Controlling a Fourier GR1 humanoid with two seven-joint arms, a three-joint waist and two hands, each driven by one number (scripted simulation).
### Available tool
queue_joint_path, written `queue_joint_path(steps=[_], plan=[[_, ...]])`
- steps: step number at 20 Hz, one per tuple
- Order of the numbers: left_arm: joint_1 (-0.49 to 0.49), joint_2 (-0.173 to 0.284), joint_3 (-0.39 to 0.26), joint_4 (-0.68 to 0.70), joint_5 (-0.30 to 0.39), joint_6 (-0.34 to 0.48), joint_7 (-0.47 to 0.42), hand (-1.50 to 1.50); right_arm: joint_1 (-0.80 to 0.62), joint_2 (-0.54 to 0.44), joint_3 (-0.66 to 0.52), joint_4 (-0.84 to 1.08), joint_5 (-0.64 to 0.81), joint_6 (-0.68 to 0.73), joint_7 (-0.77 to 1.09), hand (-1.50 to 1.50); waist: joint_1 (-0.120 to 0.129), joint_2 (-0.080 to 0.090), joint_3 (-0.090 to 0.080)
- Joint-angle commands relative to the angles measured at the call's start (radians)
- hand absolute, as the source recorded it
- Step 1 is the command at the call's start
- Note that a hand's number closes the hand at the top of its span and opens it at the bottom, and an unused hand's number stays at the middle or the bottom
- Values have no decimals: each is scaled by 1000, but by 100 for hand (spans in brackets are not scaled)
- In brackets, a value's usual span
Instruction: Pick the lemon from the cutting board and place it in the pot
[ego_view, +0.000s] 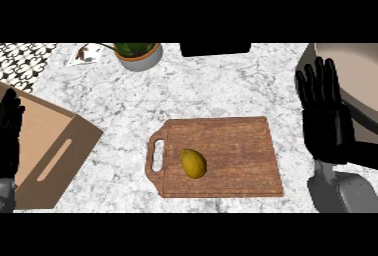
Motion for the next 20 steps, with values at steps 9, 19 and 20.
queue_joint_path(steps=[9, 19, 20], plan=[[39, 12, -92, 106, -17, -86, 153, 0, -69, -46, 285, 121, 593, -321, 49, -150, 1, 10, -82], [16, 11, -109, 53, -32, -96, 298, 0, 32, 119, 664, 144, 1181, -468, 405, -150, 2, 1, -78], [-17, 7, -89, 82, -21, -96, 296, 0, -34, 110, 629, 162, 1202, -385, 488, -150, -1, 5, -79]])
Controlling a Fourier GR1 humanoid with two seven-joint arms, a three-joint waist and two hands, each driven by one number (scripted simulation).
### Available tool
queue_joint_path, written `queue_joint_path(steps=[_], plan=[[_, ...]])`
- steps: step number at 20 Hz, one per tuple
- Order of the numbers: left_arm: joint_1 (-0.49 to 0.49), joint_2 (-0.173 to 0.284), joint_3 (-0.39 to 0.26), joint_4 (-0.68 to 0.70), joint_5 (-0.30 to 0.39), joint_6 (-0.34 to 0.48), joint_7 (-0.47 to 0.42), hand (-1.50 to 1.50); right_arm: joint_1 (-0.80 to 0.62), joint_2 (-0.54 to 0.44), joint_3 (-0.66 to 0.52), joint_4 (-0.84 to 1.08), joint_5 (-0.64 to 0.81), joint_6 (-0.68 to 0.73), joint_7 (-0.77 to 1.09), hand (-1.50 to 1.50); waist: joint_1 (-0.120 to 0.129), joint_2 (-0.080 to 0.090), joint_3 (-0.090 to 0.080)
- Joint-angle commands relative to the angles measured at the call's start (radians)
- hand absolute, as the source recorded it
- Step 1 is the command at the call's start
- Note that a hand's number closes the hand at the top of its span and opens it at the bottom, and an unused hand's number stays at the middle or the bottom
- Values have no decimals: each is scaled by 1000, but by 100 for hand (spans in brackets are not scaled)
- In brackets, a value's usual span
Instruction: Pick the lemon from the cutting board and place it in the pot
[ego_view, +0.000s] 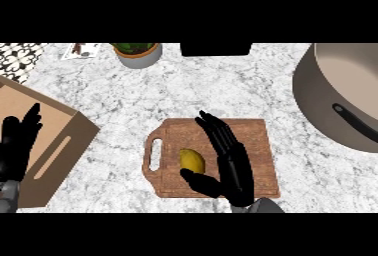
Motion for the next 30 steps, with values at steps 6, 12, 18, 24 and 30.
queue_joint_path(steps=[6, 12, 18, 24, 30], plan=[[19, -30, -12, 13, -2, 1, 40, 0, -71, -31, 69, -110, 329, 401, 545, -150, -25, -2, -17], [-13, -33, -4, 36, -6, -8, 41, 0, -143, 69, 151, -188, 317, 811, 850, -150, -18, 8, -17], [-31, -68, -18, 42, -28, -13, 22, 0, -201, 106, 181, -272, 154, 1005, 1127, -150, 14, 15, -11], [-35, -49, 8, 47, -29, -48, 33, 0, -190, 107, 172, -308, 152, 1003, 1225, -150, 13, 13, -10], [20, -64, 19, 12, -42, -49, 25, 0, -172, 107, 136, -177, 169, 959, 1128, -150, 24, 15, -10]])
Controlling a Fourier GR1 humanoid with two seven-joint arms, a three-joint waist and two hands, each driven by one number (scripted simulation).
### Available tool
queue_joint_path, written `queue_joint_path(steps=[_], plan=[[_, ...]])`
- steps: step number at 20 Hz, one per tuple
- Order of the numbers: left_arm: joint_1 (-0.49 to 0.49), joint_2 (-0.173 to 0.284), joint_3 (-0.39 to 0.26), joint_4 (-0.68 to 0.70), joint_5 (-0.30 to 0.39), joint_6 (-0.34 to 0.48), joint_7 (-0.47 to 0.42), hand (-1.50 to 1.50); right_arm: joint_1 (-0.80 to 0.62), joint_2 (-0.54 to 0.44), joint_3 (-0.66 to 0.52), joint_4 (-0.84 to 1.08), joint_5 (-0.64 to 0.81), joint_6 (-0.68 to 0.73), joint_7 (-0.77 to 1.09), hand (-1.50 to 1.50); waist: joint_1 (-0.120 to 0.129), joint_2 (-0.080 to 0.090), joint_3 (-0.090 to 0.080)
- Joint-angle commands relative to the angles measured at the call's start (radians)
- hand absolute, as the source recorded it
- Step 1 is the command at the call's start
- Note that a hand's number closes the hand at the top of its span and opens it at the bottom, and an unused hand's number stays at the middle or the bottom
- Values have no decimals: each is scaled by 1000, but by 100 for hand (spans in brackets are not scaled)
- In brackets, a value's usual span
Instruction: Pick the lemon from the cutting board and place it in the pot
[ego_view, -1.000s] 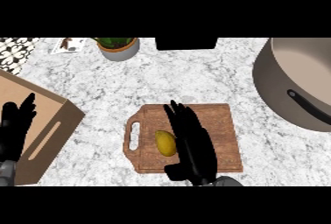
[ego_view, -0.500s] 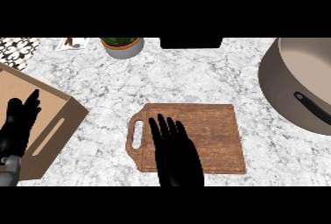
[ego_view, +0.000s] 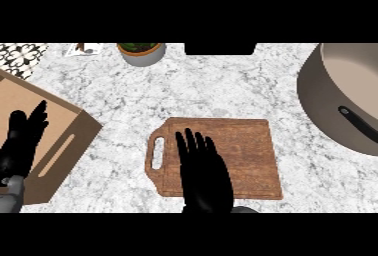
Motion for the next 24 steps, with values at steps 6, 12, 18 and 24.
queue_joint_path(steps=[6, 12, 18, 24], plan=[[-14, -27, 18, 21, -19, -27, 4, 0, -30, 18, 8, 155, -20, -54, 100, -150, 5, 6, -8], [-60, -37, 53, 86, -23, -78, -19, 0, -79, 18, -31, 270, -2, -84, -8, -150, 1, 7, -8], [-72, -81, 33, 90, -80, -48, 11, 0, -94, 18, 23, 268, -28, -88, 87, -150, 1, 7, -8], [-20, -132, 20, 59, -118, -25, -6, 0, -136, 18, 16, 353, -100, -110, 86, -150, 9, 7, -8]])
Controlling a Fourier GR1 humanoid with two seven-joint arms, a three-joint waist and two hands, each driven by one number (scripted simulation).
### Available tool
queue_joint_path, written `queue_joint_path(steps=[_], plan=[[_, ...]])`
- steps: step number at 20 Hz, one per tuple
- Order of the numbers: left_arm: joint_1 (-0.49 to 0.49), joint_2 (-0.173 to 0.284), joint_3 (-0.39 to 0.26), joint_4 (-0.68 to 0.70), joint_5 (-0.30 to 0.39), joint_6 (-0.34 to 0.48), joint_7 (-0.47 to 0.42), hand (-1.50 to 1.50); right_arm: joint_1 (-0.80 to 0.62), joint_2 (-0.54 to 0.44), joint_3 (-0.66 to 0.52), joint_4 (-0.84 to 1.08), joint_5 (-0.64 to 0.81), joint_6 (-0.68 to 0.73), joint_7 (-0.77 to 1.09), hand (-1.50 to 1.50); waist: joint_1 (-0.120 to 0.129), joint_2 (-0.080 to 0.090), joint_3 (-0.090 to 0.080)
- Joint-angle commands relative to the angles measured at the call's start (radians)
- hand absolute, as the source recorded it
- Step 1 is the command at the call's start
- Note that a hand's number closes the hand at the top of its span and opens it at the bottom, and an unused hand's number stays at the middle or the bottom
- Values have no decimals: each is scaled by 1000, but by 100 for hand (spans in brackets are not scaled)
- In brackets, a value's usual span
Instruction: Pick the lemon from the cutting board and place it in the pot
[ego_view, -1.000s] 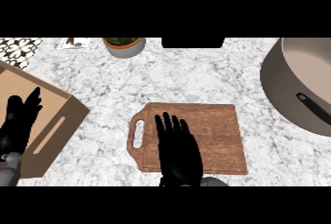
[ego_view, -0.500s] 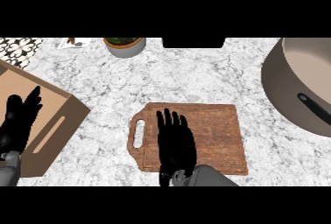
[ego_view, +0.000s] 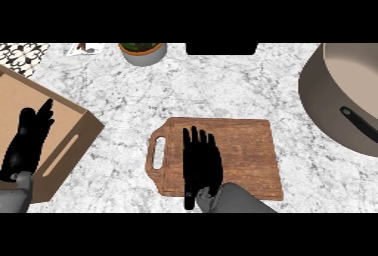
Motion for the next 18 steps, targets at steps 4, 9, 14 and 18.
queue_joint_path(steps=[4, 9, 14, 18], plan=[[33, -54, 7, 13, -18, -14, -13, 0, 3, 9, -8, 55, -7, -23, 36, -150, -3, 4, -10], [-46, -45, 32, 66, -44, -41, 1, 0, -14, 10, -26, 123, -54, -84, -9, -150, -7, 6, -10], [-7, -65, 59, 50, -63, -50, -30, 0, -55, 10, -32, 182, -78, -86, -42, -150, -3, 5, -10], [13, -79, 69, 45, -64, -65, -33, 0, -41, 10, -36, 252, -75, -120, -98, -150, -3, 5, -10]])
